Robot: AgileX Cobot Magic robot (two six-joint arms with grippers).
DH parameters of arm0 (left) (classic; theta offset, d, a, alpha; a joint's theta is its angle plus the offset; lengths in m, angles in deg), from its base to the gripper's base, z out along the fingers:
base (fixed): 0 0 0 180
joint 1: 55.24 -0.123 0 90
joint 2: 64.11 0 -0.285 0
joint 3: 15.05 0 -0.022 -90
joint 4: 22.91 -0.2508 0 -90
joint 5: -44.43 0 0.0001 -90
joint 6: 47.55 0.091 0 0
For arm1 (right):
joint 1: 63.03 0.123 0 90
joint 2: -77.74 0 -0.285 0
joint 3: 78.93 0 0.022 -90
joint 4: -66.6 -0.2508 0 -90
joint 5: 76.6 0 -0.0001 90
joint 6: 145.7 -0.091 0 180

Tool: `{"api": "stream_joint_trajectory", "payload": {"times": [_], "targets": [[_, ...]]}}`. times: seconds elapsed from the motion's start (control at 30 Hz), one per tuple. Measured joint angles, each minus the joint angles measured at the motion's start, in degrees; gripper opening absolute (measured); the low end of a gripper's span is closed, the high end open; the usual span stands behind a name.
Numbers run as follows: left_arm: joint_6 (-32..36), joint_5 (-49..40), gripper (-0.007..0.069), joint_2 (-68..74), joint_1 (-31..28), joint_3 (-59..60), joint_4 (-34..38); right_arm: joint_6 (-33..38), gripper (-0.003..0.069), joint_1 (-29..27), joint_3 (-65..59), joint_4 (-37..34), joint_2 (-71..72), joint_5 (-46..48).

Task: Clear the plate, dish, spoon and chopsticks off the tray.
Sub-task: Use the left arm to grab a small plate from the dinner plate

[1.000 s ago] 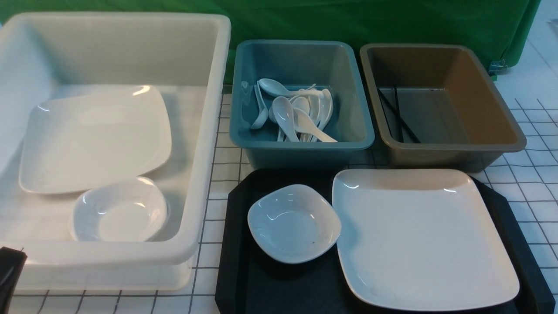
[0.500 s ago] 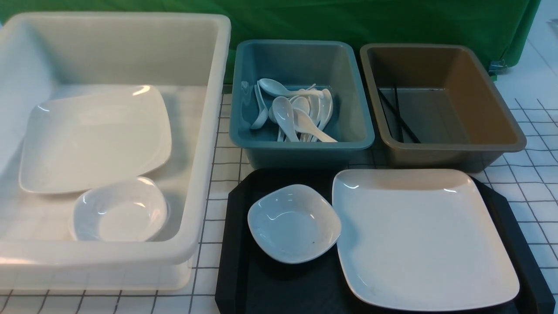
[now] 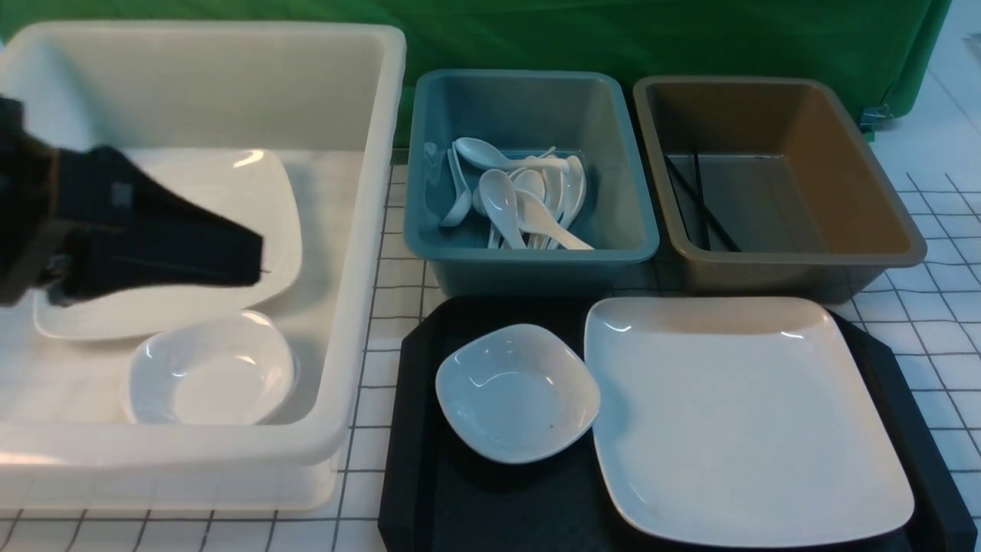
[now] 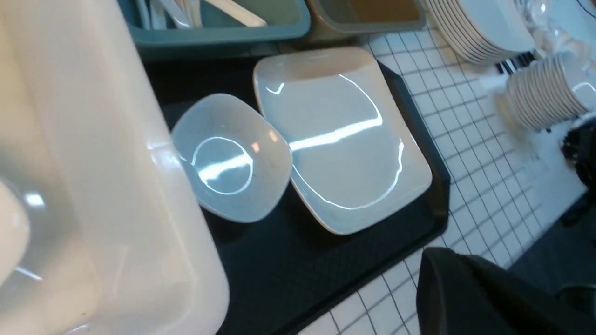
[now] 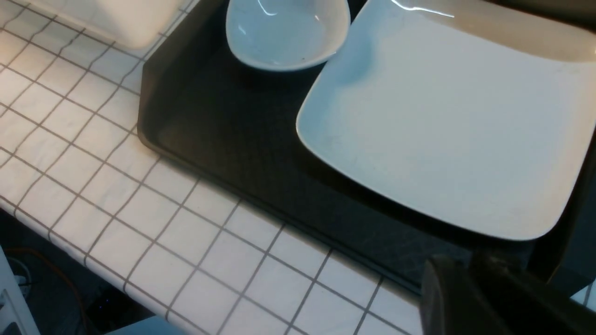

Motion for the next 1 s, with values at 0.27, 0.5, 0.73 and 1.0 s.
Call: {"api": "stream_joint_trajectory", "payload": {"times": [0.27,0.5,0.73,1.0], "targets": [[-15.7,7.2,0.0028,11.9,26.6,-0.8,-15.1,1.2,0.0123,0.0,-0.1,0.0,0.0,-0.1],[-28.4,16.8,0.0162,28.2,48.7,-7.1,-34.4,1.7,0.0132,0.0,-3.6,0.0,-0.1,-2.2],[-29.7,16.6,0.0366,40.4,54.6,-12.8,-50.6,2.0,0.0136,0.0,-4.0,0.0,-0.1,-0.5],[-32.4,17.3,0.0433,48.1,54.9,-13.4,-64.3,2.0,0.0144,0.0,-4.0,0.0,-0.1,0.5]]}}
